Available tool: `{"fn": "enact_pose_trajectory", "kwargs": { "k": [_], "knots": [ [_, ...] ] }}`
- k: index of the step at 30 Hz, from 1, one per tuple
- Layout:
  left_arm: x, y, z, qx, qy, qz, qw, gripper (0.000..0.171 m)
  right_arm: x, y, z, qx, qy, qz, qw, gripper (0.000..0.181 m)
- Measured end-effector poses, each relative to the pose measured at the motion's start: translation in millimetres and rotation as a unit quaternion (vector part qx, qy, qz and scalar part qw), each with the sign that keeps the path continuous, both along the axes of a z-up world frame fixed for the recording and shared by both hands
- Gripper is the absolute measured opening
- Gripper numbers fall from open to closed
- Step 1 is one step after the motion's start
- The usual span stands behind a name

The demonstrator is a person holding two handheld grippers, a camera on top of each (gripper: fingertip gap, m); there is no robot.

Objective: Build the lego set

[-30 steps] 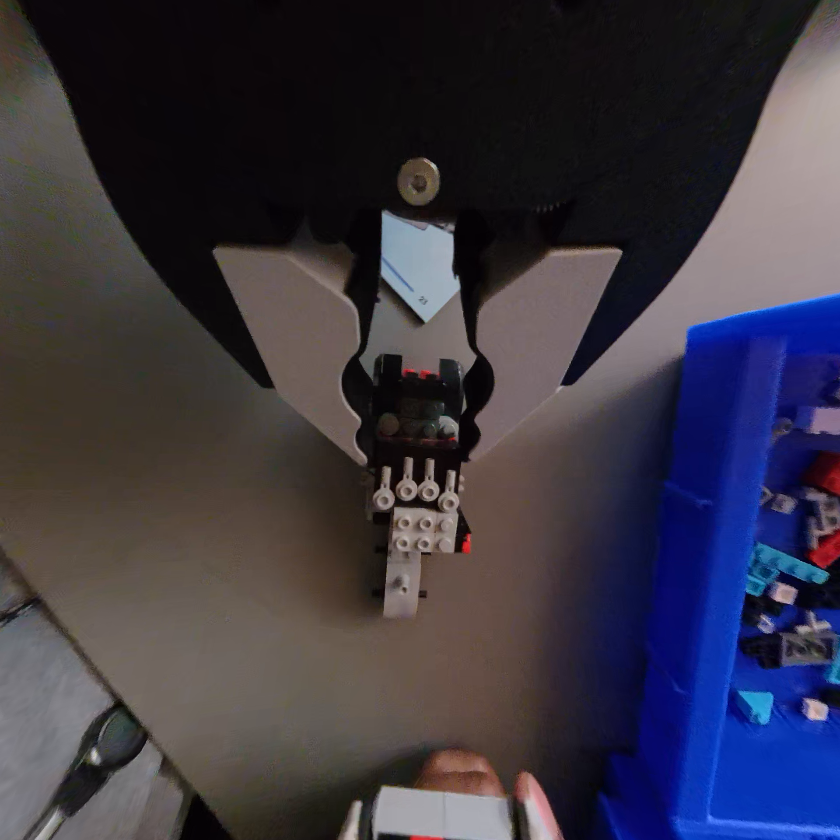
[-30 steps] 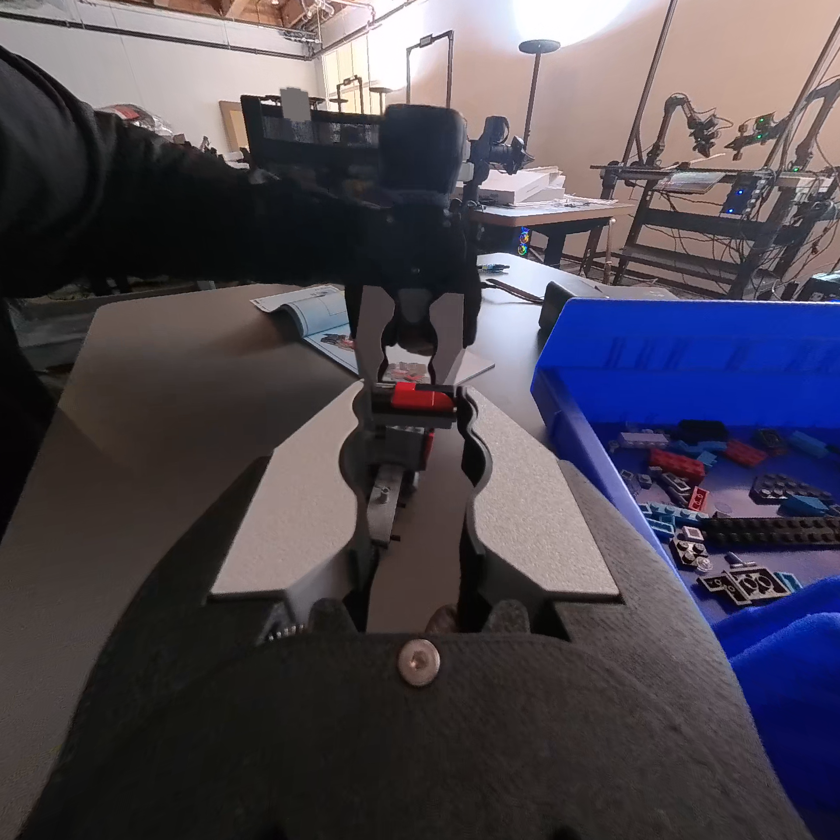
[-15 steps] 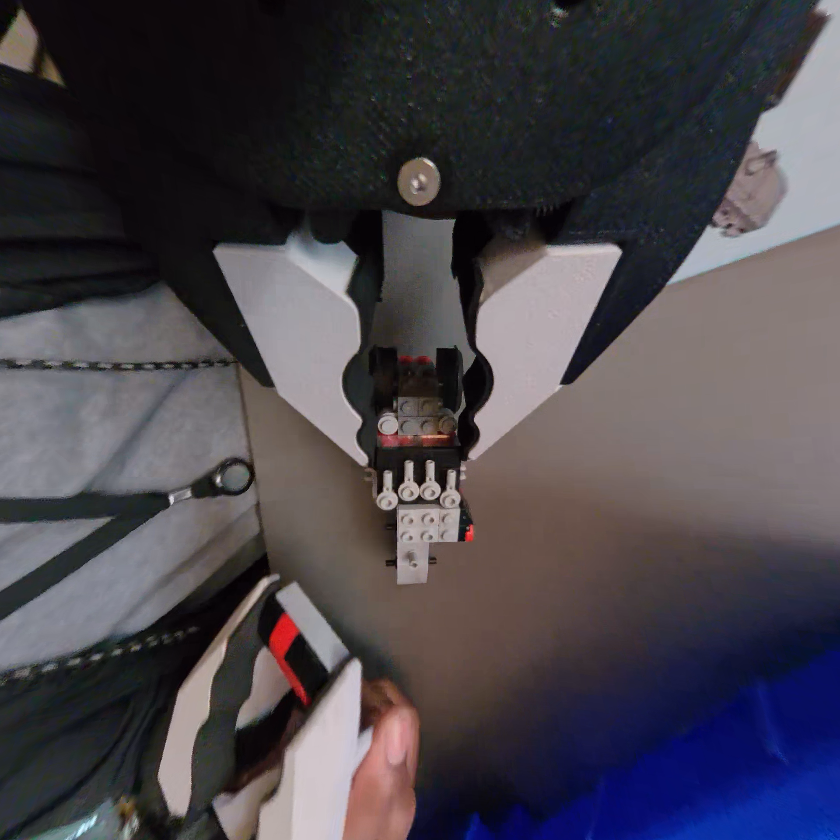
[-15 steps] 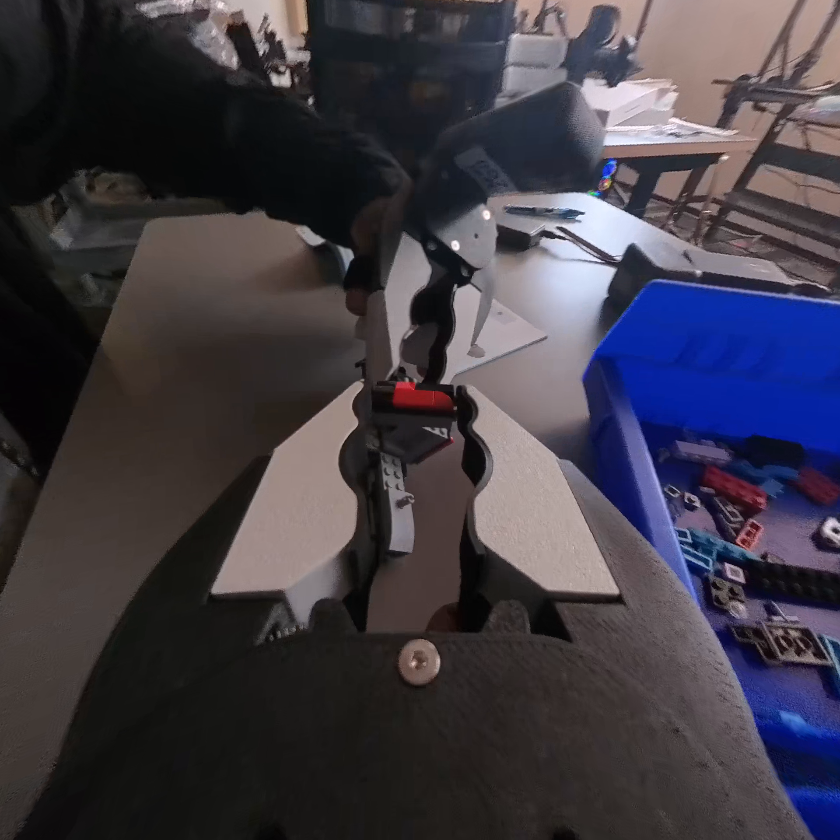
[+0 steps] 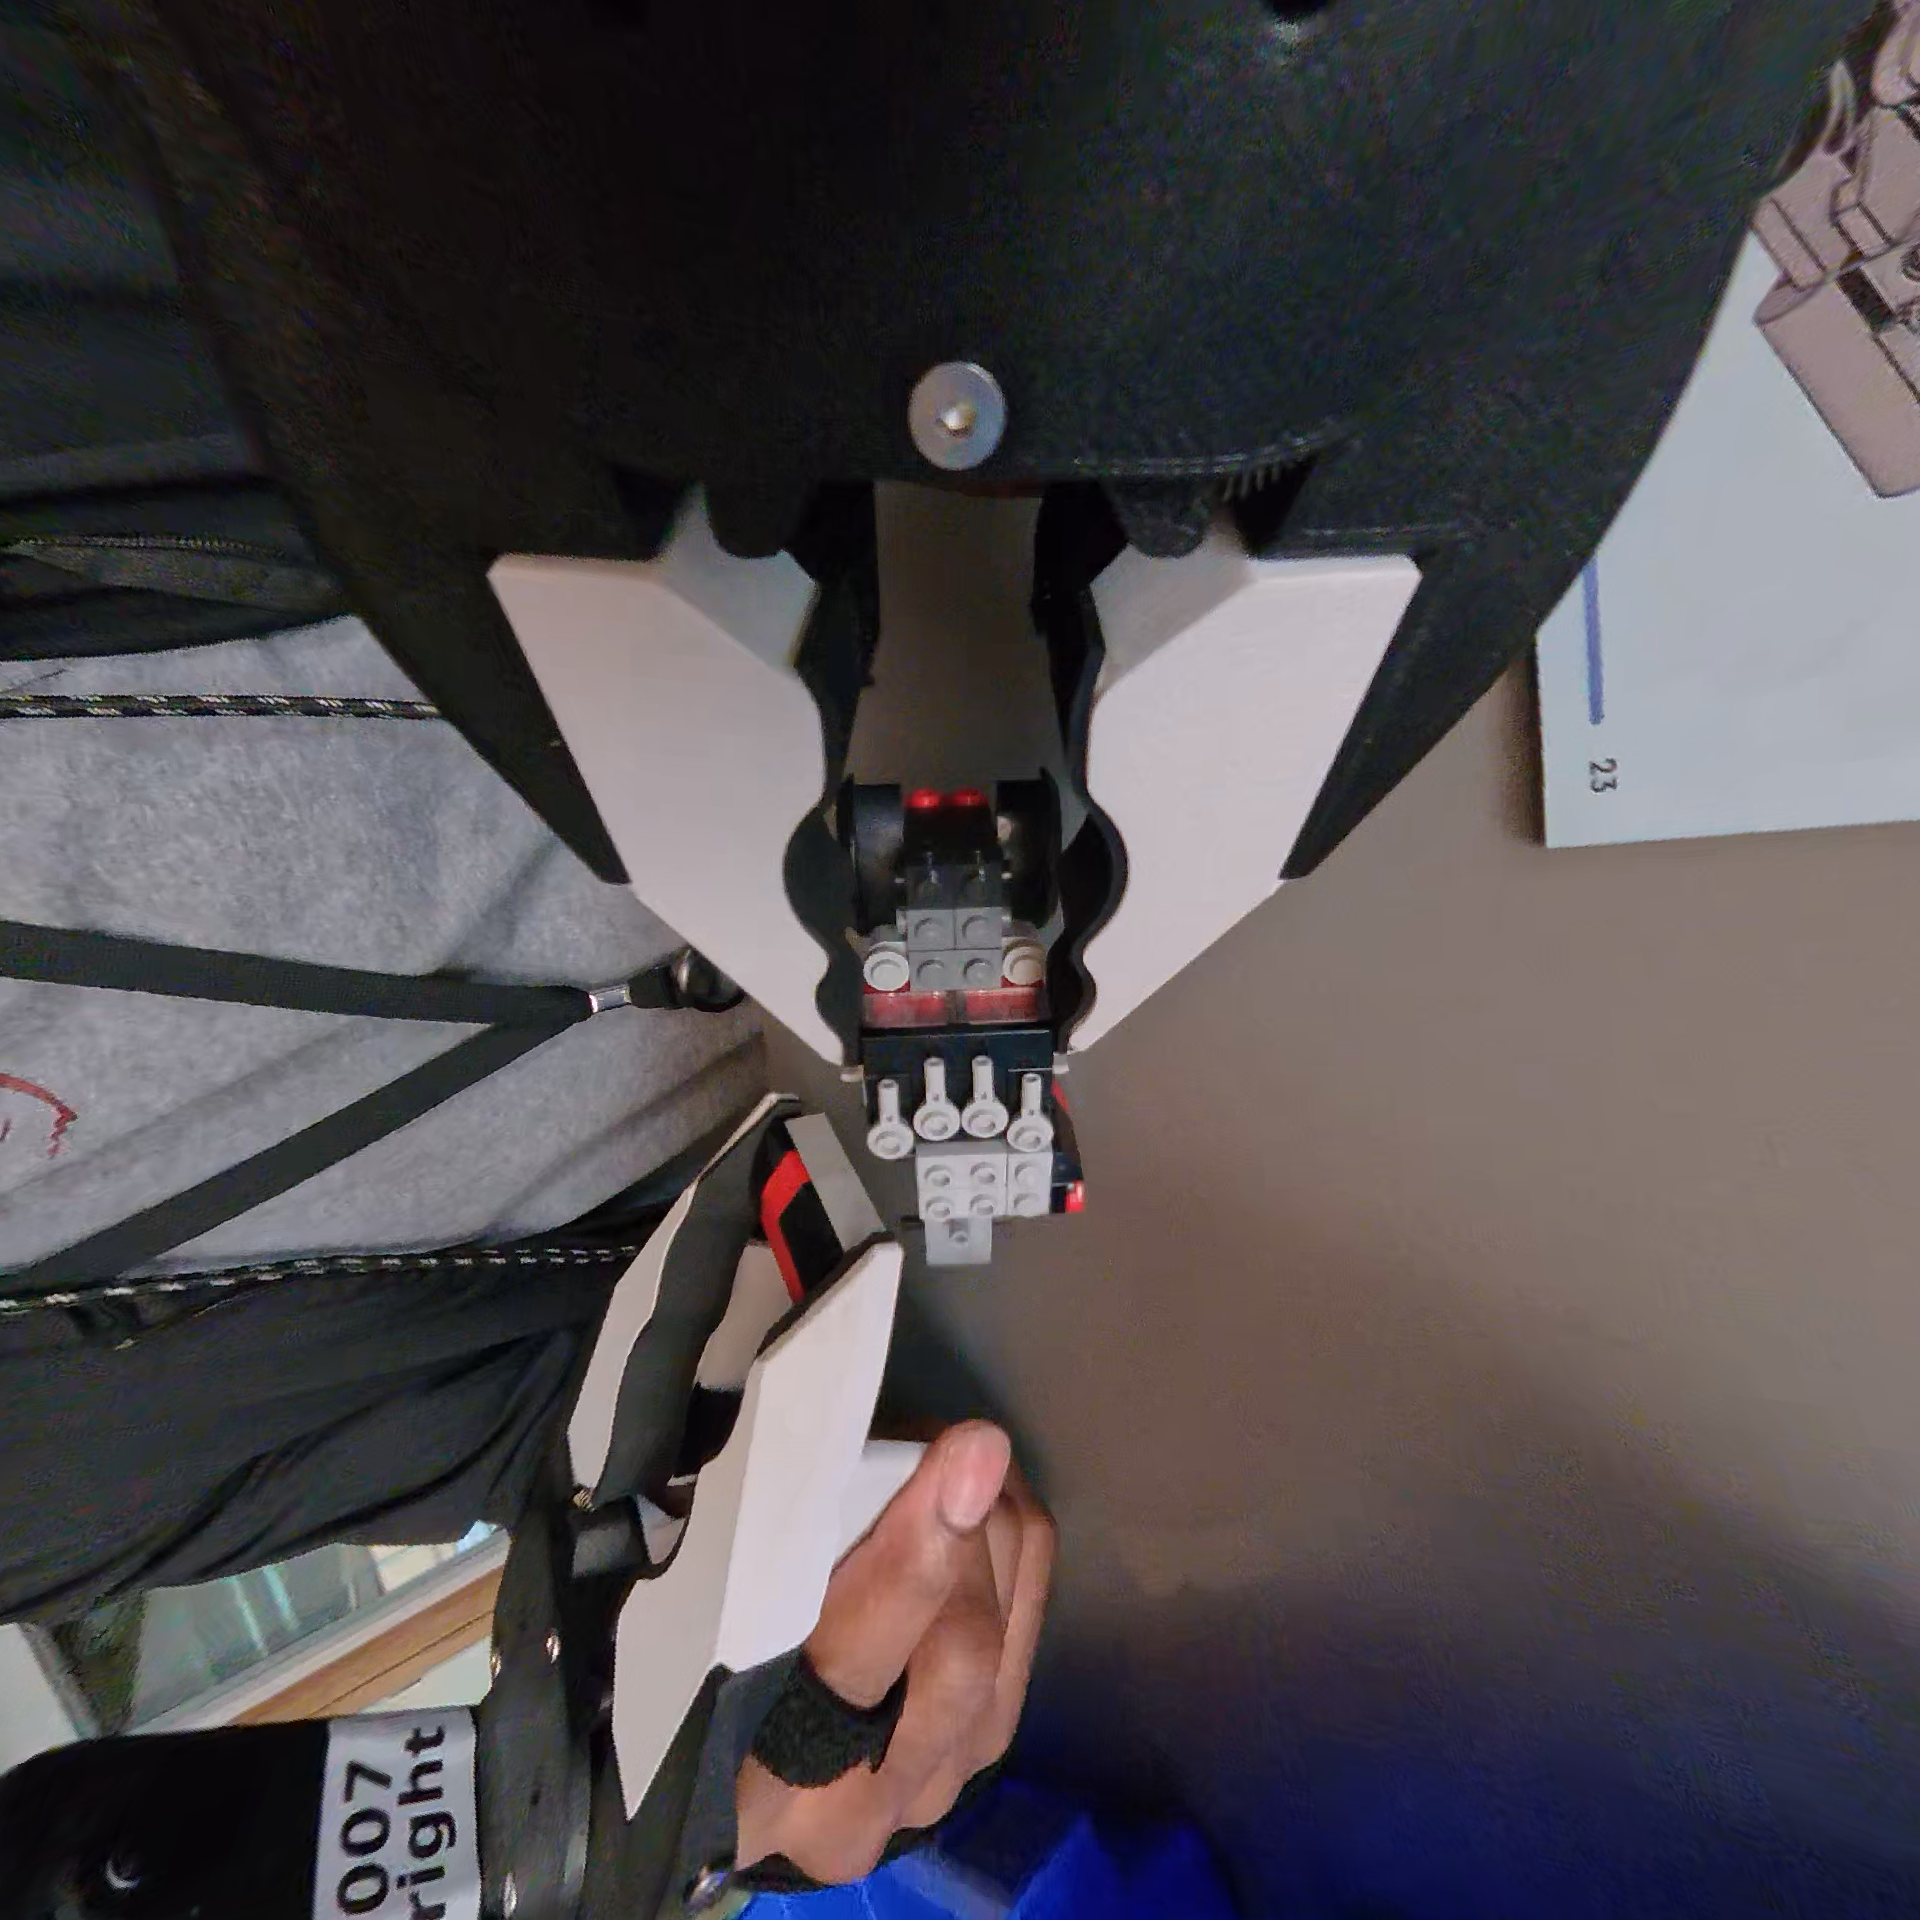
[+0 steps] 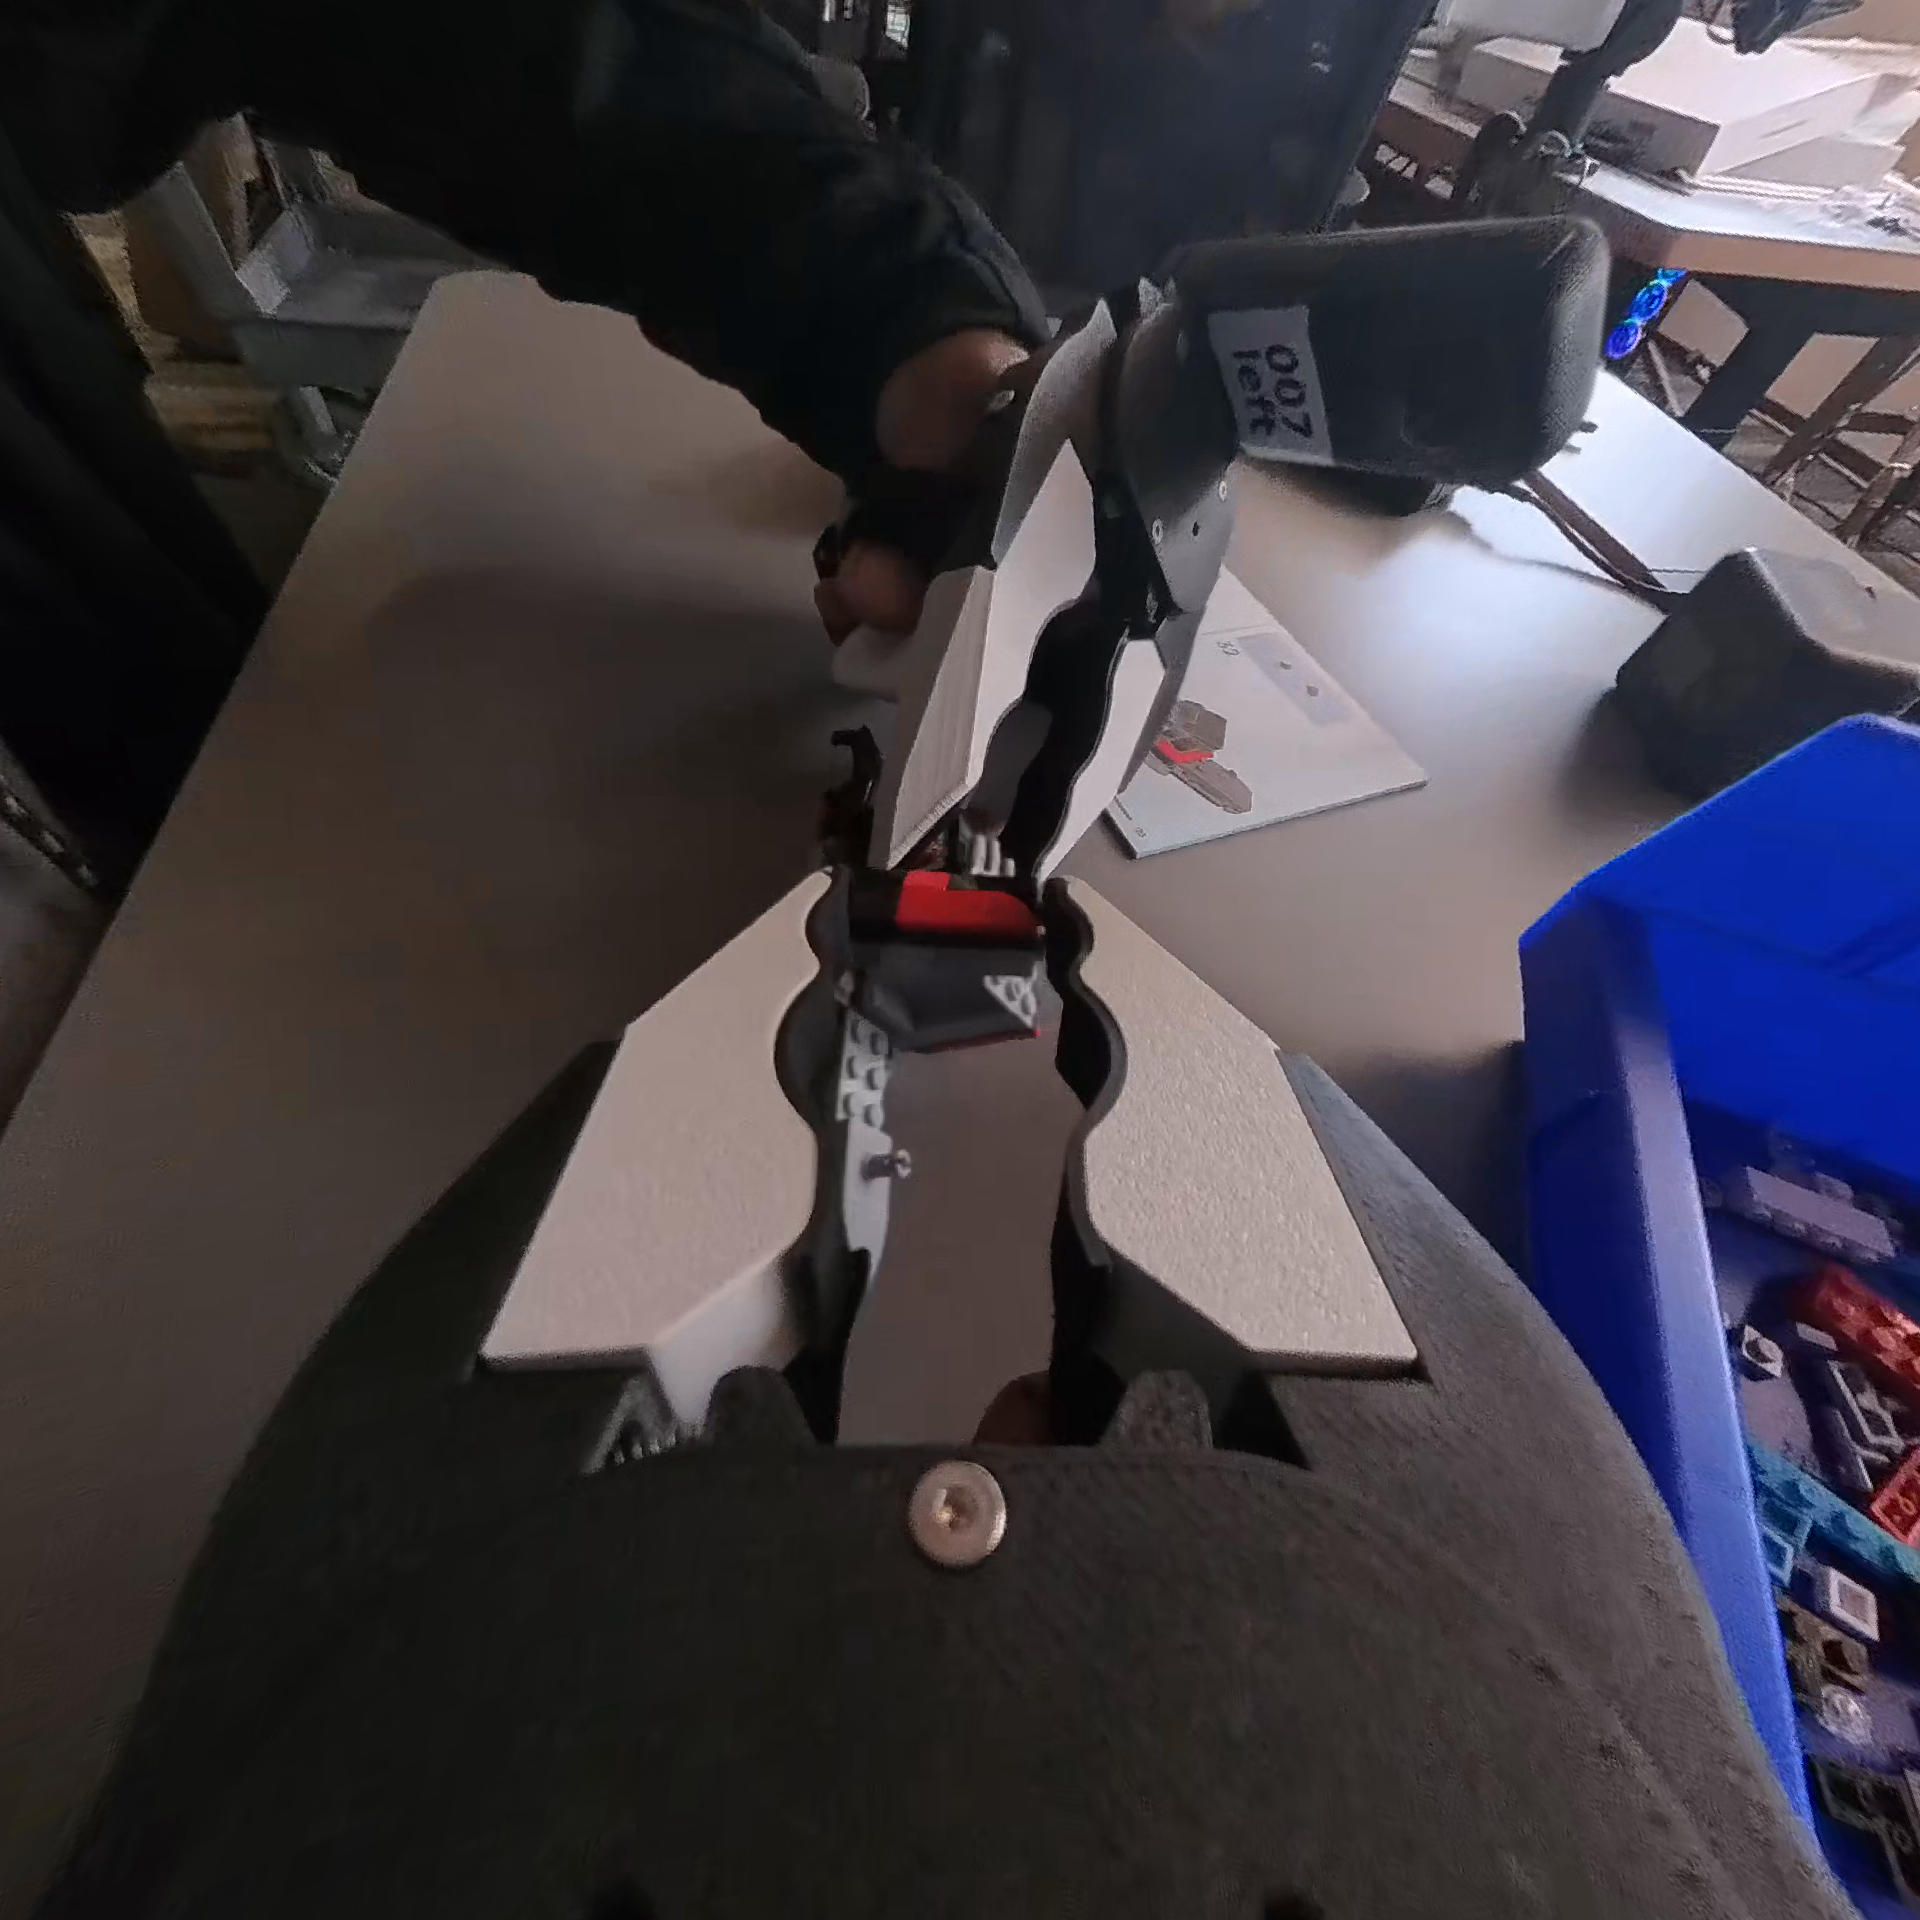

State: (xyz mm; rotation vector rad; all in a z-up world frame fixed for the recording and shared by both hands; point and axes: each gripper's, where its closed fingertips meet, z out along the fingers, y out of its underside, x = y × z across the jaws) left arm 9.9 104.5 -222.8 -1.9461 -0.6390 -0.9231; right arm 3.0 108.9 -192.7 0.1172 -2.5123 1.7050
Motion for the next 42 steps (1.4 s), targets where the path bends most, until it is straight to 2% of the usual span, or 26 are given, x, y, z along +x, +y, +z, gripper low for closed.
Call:
{"fn": "enact_pose_trajectory", "kwargs": {
  "k": [5, 10, 17, 24, 28, 37, 39, 42],
  "knots": [
    [2, -1, -1, 0.007, -0.016, 0.009, 1.0, 0.036, 4, -7, -4, 0.006, -0.014, 0.015, 1.0, 0.038],
    [5, -5, -4, -0.004, 0.007, -0.005, 1.0, 0.036, 4, -9, -7, 0.009, -0.012, 0.013, 1.0, 0.038],
    [17, -9, -8, -0.023, 0.114, -0.055, 0.992, 0.036, 10, -7, -6, 0.0, 0.001, 0.011, 1.0, 0.038],
    [27, -9, -10, -0.035, 0.239, -0.088, 0.966, 0.037, 22, -3, -3, -0.015, 0.016, 0.012, 1.0, 0.038],
    [38, -11, -19, -0.043, 0.326, -0.127, 0.936, 0.043, 26, -1, -1, -0.023, 0.019, 0.009, 1.0, 0.038],
    [32, -10, -34, -0.073, 0.455, -0.121, 0.879, 0.045, 36, -1, -3, -0.021, 0.044, 0.015, 0.999, 0.038],
    [33, -9, -36, -0.076, 0.461, -0.125, 0.875, 0.042, 38, -2, -4, -0.019, 0.051, 0.017, 0.998, 0.038],
    [35, -8, -34, -0.073, 0.424, -0.117, 0.895, 0.039, 39, -2, -2, -0.024, 0.056, 0.019, 0.998, 0.038]
  ]
}}
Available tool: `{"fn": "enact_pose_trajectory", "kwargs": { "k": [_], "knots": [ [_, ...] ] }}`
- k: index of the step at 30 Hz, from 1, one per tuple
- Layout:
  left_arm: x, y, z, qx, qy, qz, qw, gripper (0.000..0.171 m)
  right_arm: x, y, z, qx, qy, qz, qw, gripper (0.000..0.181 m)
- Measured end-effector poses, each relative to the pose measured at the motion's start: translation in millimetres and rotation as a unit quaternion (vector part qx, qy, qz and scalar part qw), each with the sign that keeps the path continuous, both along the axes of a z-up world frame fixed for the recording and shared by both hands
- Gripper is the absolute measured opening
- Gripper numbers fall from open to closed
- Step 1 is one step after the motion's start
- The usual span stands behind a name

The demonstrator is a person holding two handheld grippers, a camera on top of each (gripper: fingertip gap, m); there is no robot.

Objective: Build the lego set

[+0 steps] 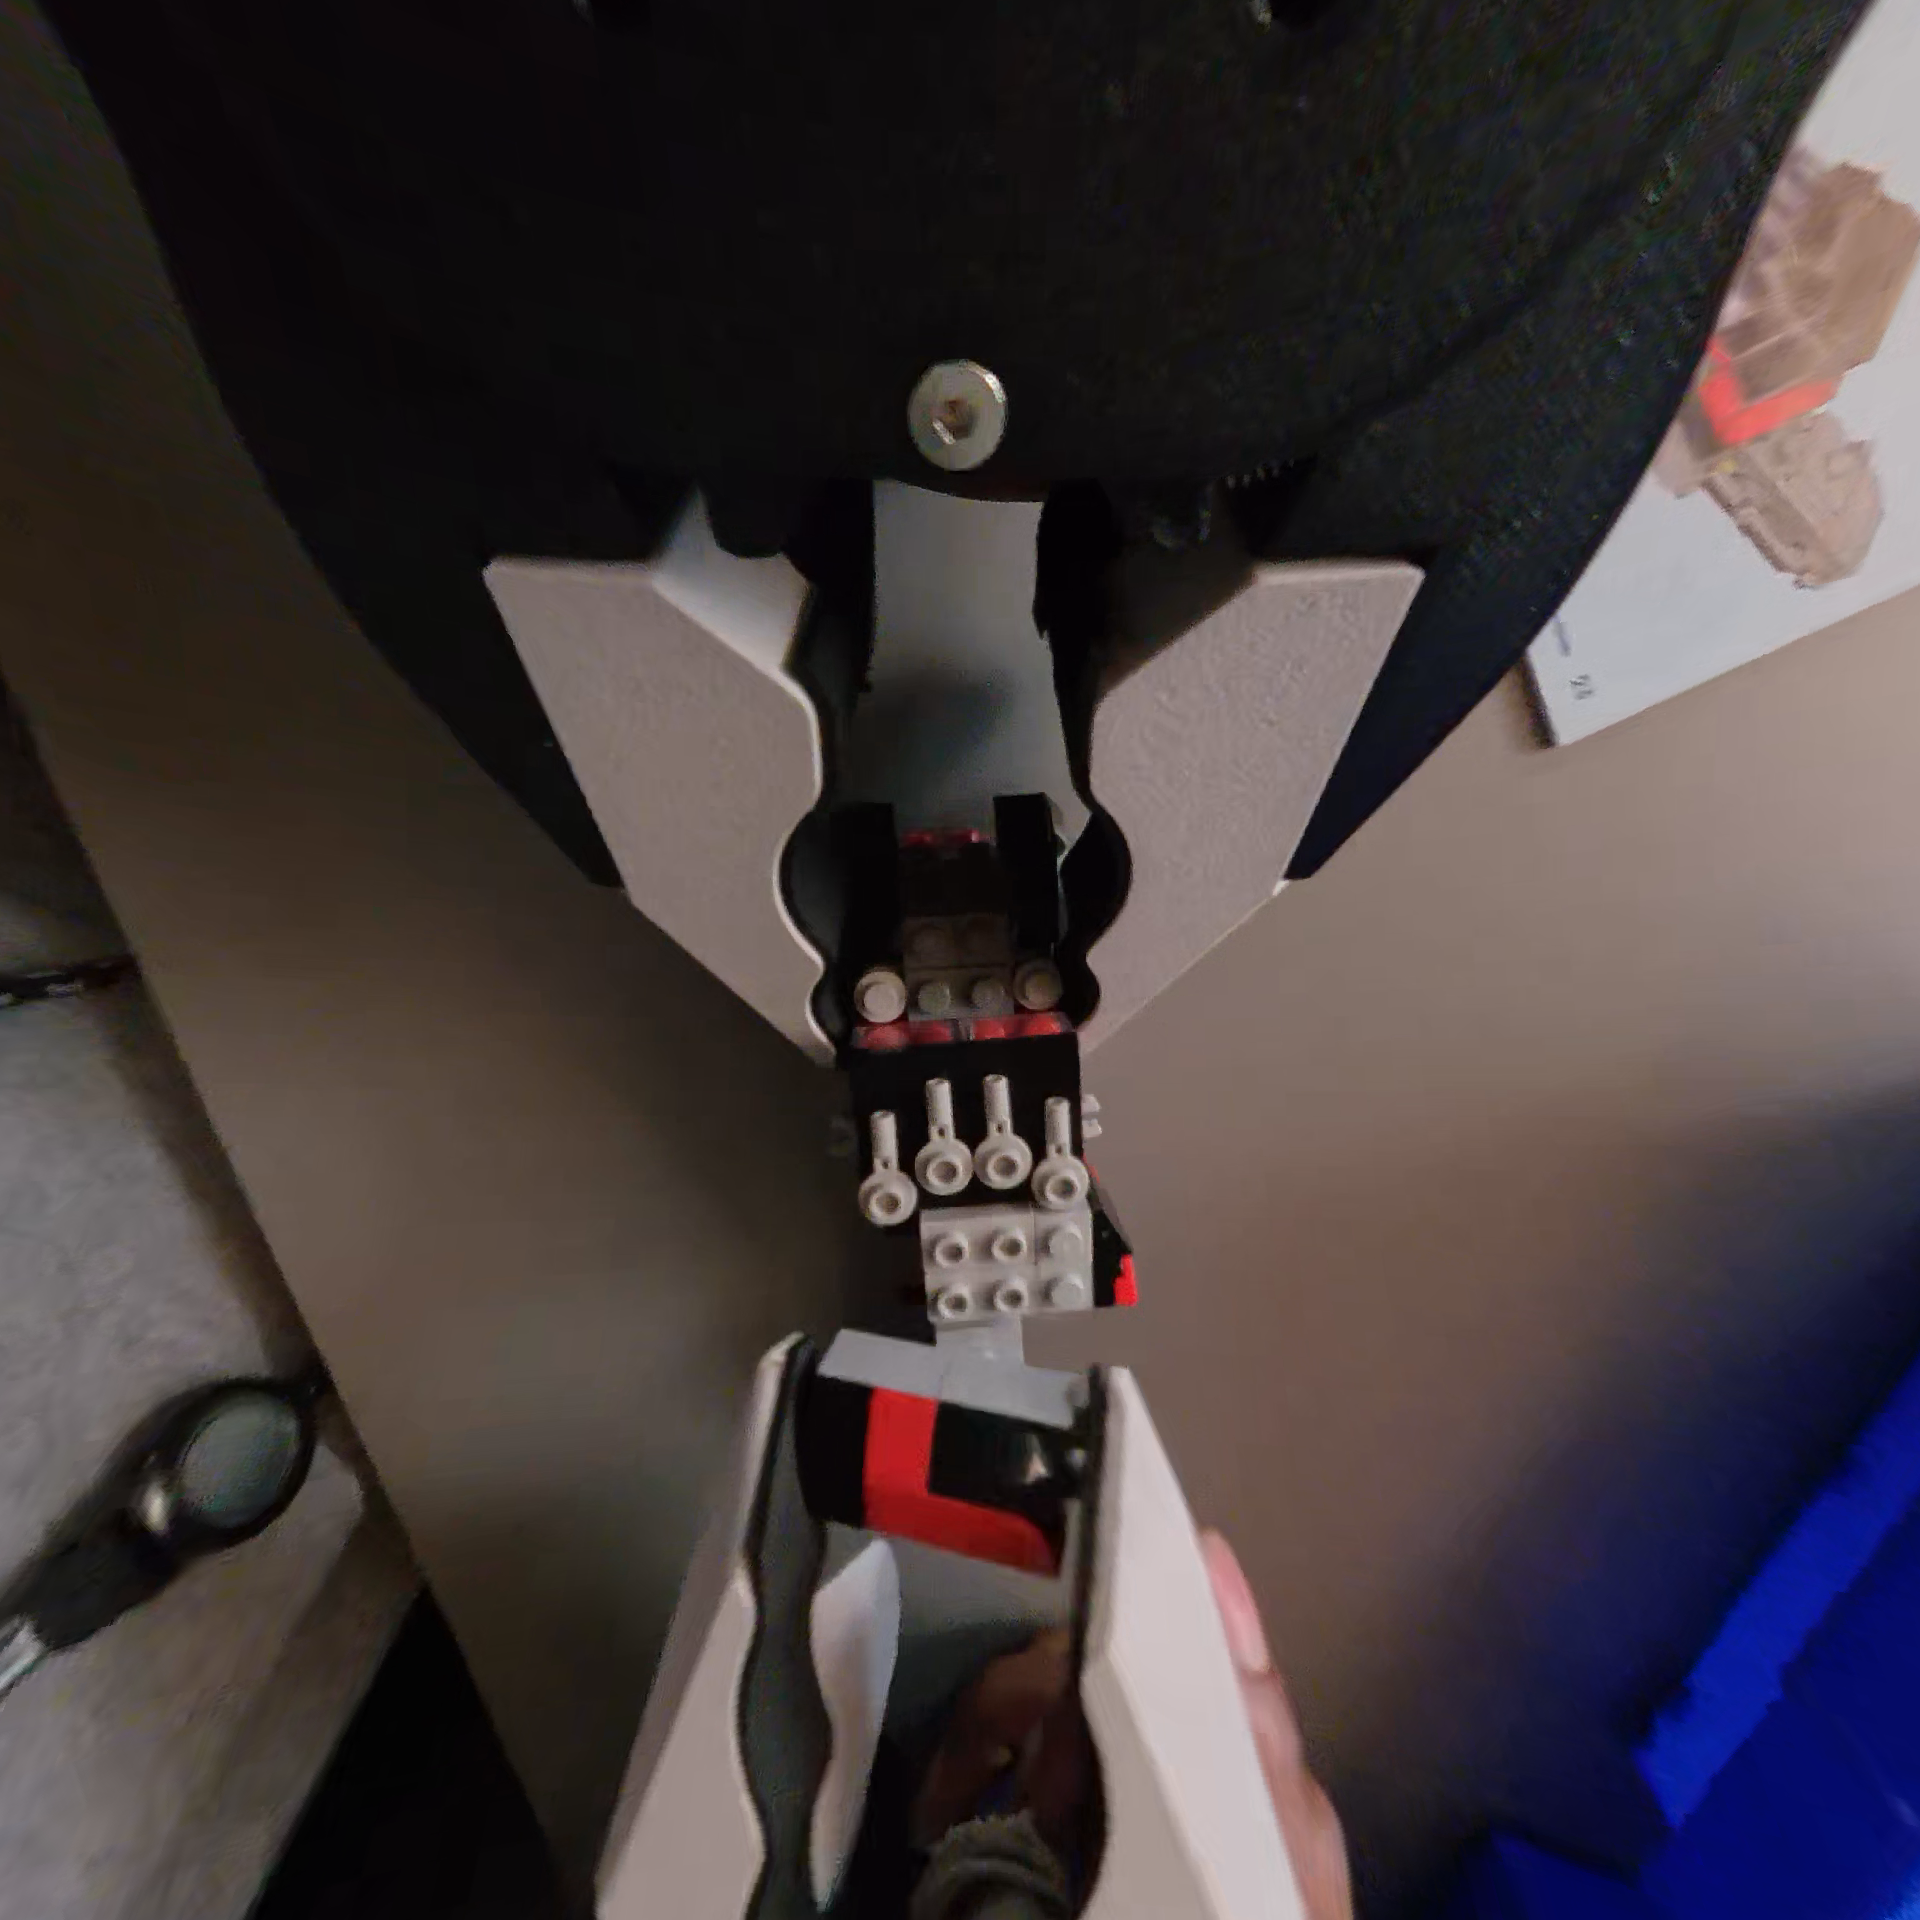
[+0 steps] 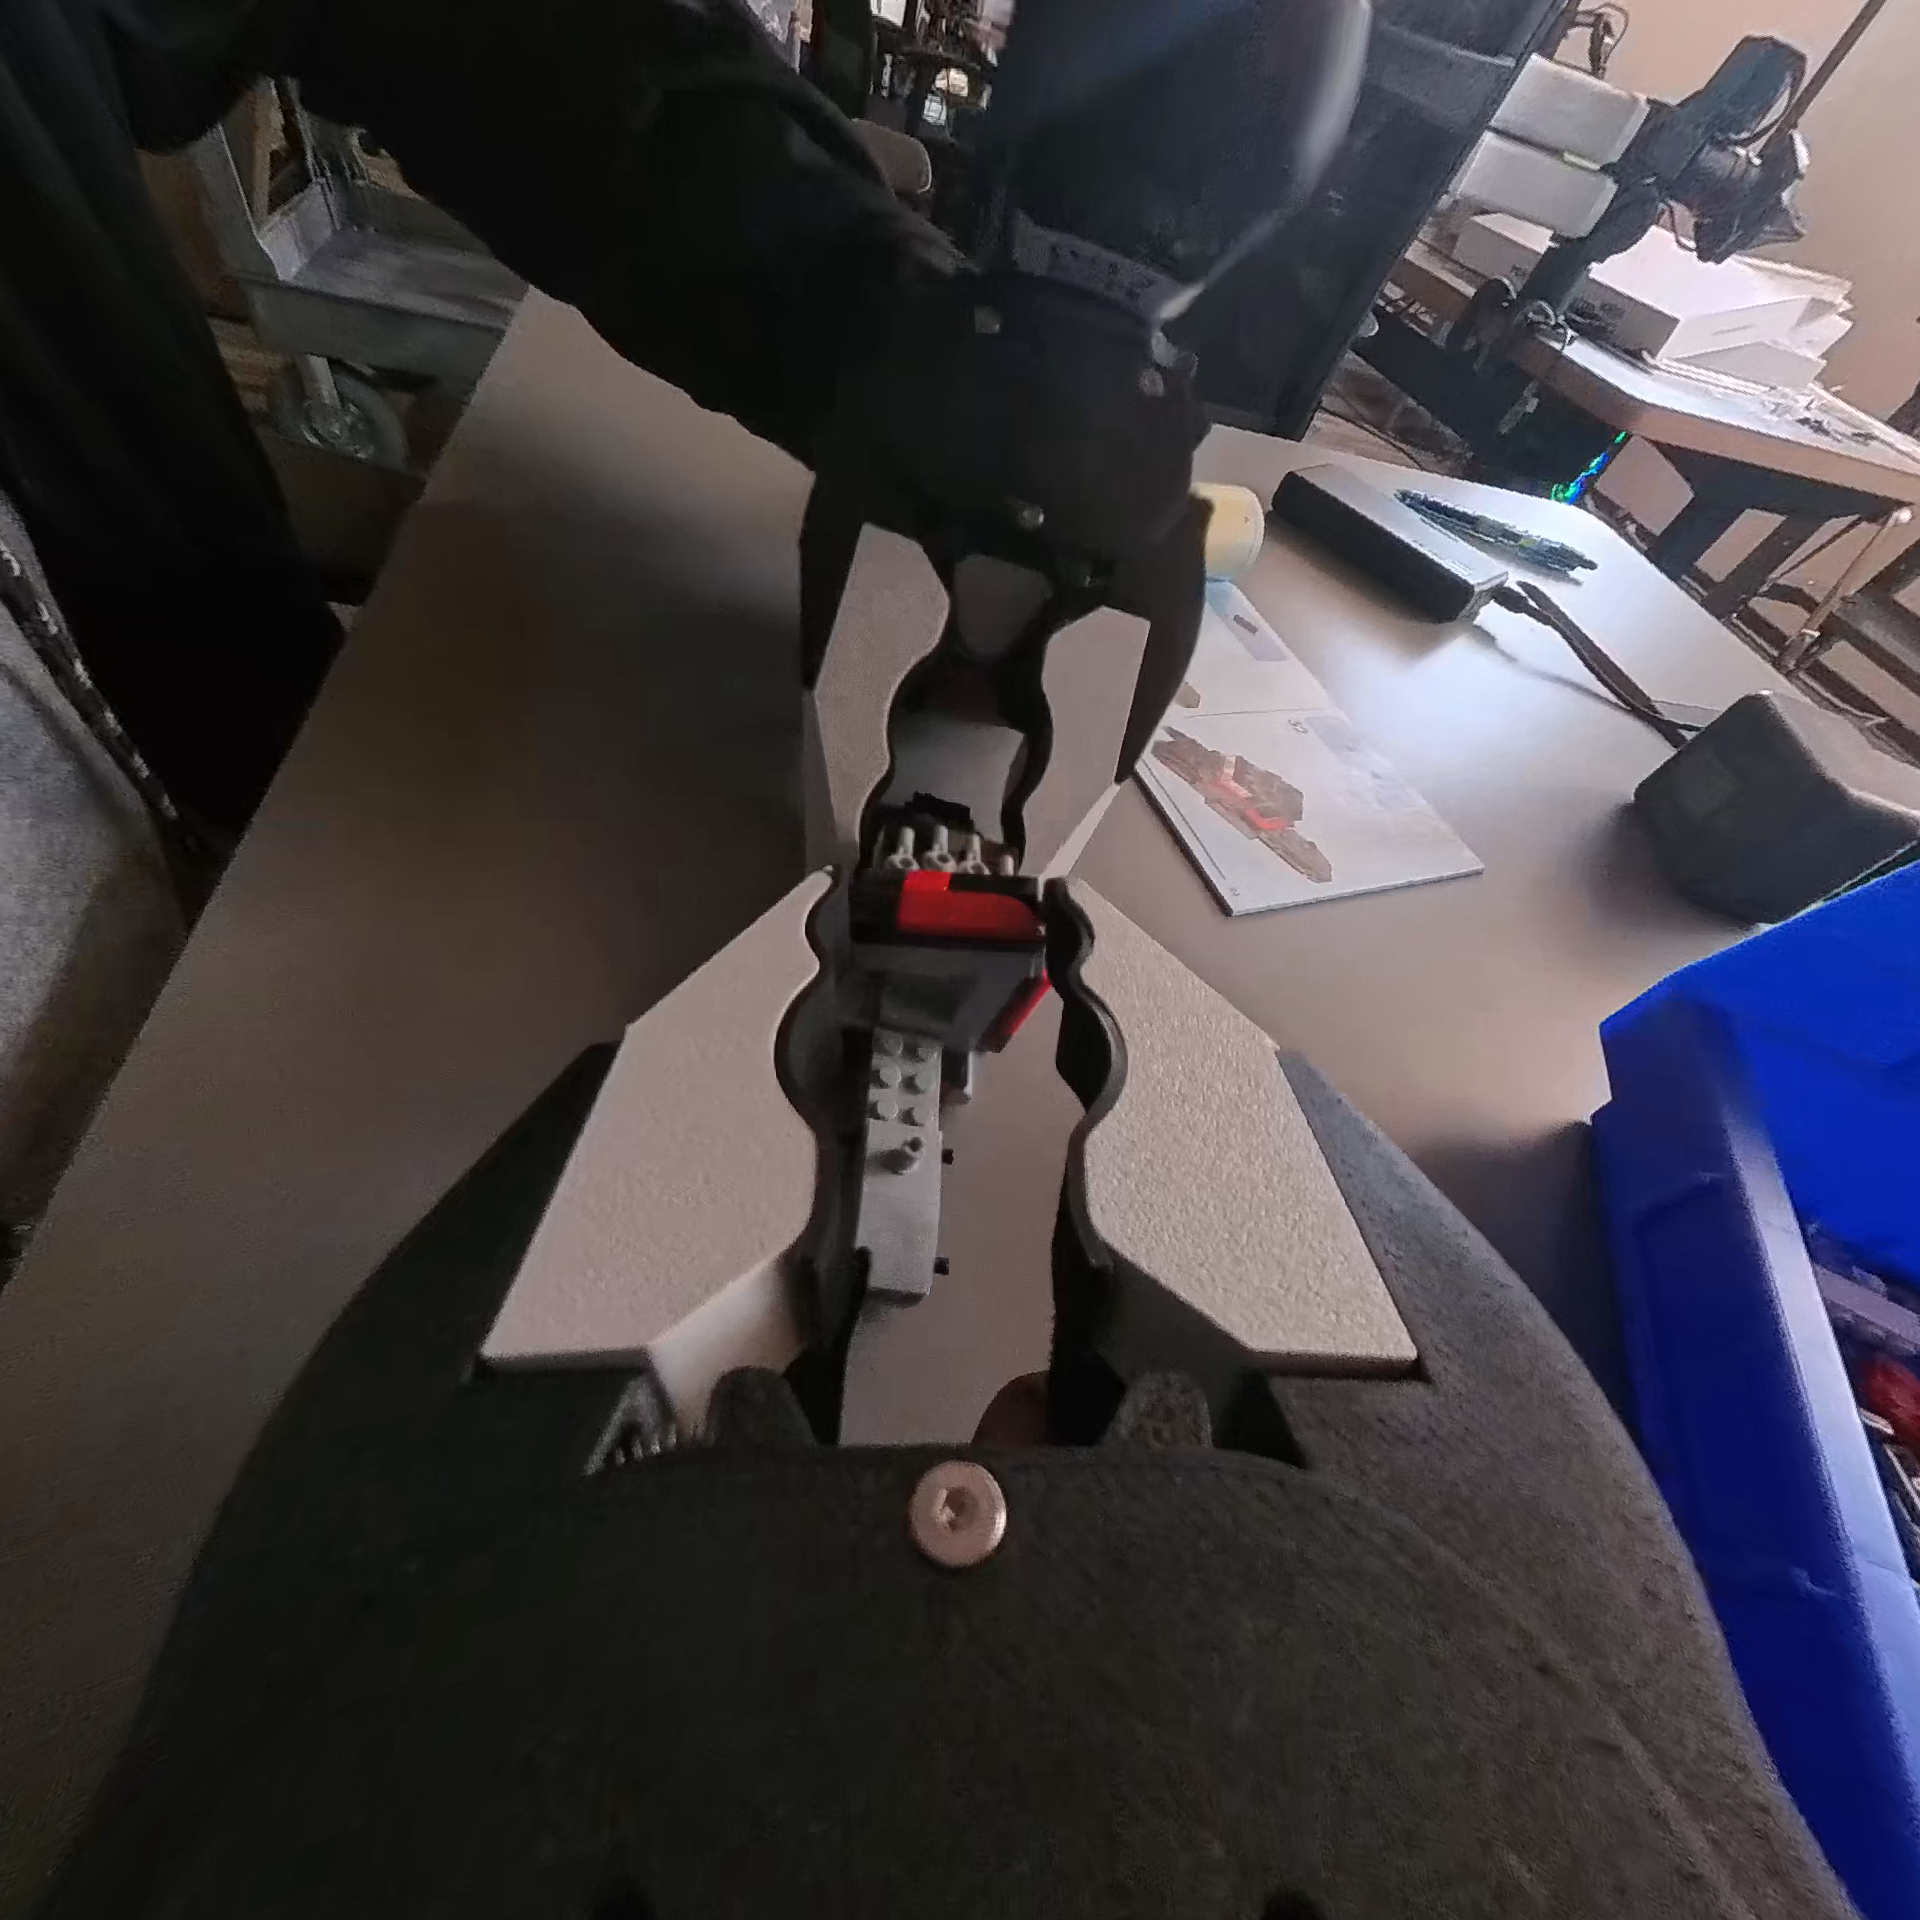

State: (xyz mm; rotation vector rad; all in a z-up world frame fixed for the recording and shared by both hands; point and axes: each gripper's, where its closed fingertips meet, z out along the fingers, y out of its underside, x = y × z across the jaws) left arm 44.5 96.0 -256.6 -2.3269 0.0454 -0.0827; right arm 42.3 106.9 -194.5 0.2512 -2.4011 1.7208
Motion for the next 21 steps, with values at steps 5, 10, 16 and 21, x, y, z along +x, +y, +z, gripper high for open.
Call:
{"fn": "enact_pose_trajectory", "kwargs": {
  "k": [5, 10, 16, 21],
  "knots": [
    [6, 1, 8, 0.014, -0.137, 0.037, 0.99, 0.039, -1, 2, 7, -0.003, 0.01, 0.005, 1.0, 0.038],
    [14, 7, 22, 0.048, -0.267, 0.066, 0.96, 0.038, -2, -1, 12, -0.002, 0.01, 0.024, 1.0, 0.038],
    [20, 9, 32, 0.08, -0.344, 0.074, 0.933, 0.038, 4, -9, 20, 0.003, 0.011, 0.06, 0.998, 0.039],
    [22, 6, 36, 0.089, -0.377, 0.066, 0.919, 0.038, 8, -13, 24, 0.008, -0.004, 0.087, 0.996, 0.039]
  ]
}}
